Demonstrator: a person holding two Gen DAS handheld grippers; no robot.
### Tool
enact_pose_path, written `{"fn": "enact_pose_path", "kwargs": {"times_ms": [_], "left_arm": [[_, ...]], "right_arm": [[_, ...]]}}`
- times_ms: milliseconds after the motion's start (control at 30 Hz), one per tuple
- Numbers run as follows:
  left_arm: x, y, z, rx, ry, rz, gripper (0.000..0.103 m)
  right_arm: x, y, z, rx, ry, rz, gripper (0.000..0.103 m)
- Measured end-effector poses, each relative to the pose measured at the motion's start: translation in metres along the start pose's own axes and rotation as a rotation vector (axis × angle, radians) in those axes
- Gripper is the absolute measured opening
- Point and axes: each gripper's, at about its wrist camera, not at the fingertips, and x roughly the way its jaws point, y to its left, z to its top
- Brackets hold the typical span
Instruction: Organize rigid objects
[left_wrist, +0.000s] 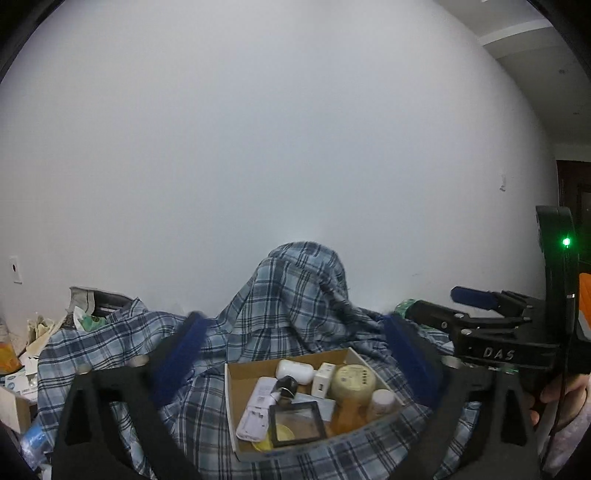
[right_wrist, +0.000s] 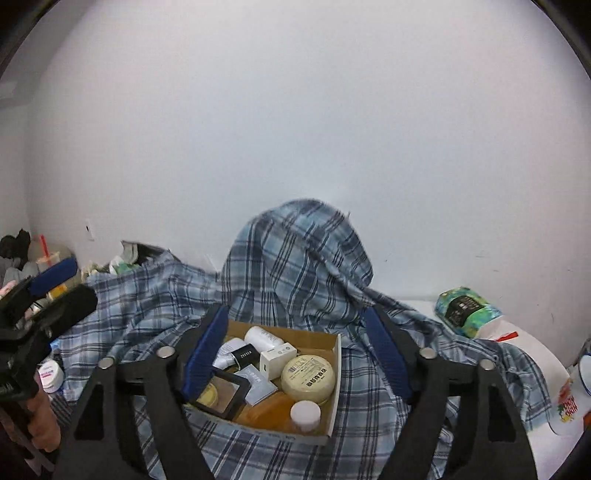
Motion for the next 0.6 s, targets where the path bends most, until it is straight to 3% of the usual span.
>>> {"fn": "enact_pose_path", "kwargs": {"times_ms": [67,200,600], "left_arm": [[-0.015,-0.007,-0.003,0.012,-0.040,0.011,0.103],[-0.032,-0.021,-0.010,0.064,-0.071,0.043,0.103],[-0.042,-0.012,-0.053,0.005,-0.050,0.054,0.103]], "right_arm": [[-0.017,-0.002,-0.002,0.011,-0.033,-0.005,0.103],[-0.050,-0.006,-0.010,0.028,-0.137,-0.016,0.103],[-0.072,-0.007,-0.049,0.006,-0.177,-0.032,0.103]]}}
